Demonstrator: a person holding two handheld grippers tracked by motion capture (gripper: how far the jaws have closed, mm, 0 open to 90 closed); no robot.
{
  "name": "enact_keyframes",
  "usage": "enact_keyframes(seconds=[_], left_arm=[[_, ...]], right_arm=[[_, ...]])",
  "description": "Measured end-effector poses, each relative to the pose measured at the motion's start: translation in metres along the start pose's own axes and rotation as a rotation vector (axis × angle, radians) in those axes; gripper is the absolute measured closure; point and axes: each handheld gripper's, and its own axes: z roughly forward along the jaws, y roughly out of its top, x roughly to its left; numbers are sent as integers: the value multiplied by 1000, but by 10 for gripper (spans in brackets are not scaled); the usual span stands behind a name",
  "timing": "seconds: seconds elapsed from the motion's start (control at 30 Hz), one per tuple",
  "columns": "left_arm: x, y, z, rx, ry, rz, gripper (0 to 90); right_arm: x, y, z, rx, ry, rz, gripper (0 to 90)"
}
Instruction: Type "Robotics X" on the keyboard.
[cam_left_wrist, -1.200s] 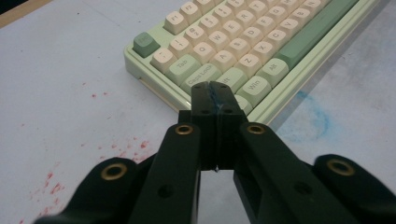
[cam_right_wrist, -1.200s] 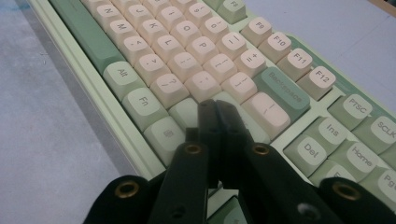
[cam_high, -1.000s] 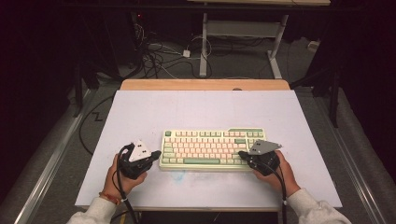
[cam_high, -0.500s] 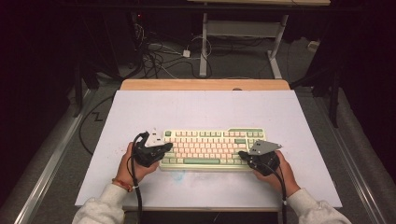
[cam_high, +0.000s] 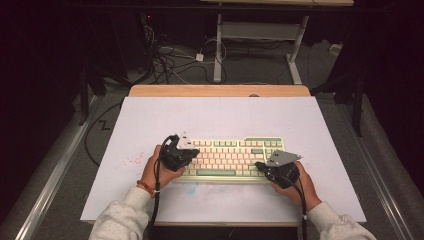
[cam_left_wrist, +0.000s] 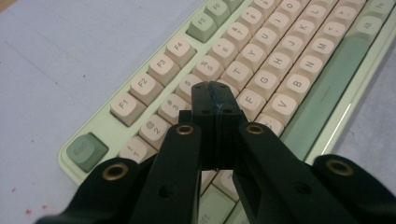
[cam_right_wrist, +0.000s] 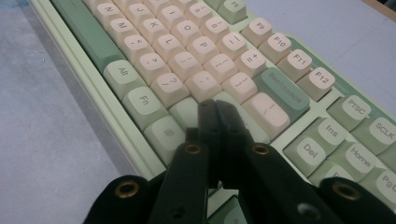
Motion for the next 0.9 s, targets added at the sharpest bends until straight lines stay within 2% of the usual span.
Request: enact_keyframes(seconds=[0.5,0.53,0.9], left_arm=[[-1,13,26,53,-9,3,875],[-1,14,27,53,2,6,875],[-6,17,24,31,-16,21,875]], right_arm=[[0,0,0,1,0,0,900],[0,0,0,1,-1,0,900],[0,0,0,0,-2,-1,900]])
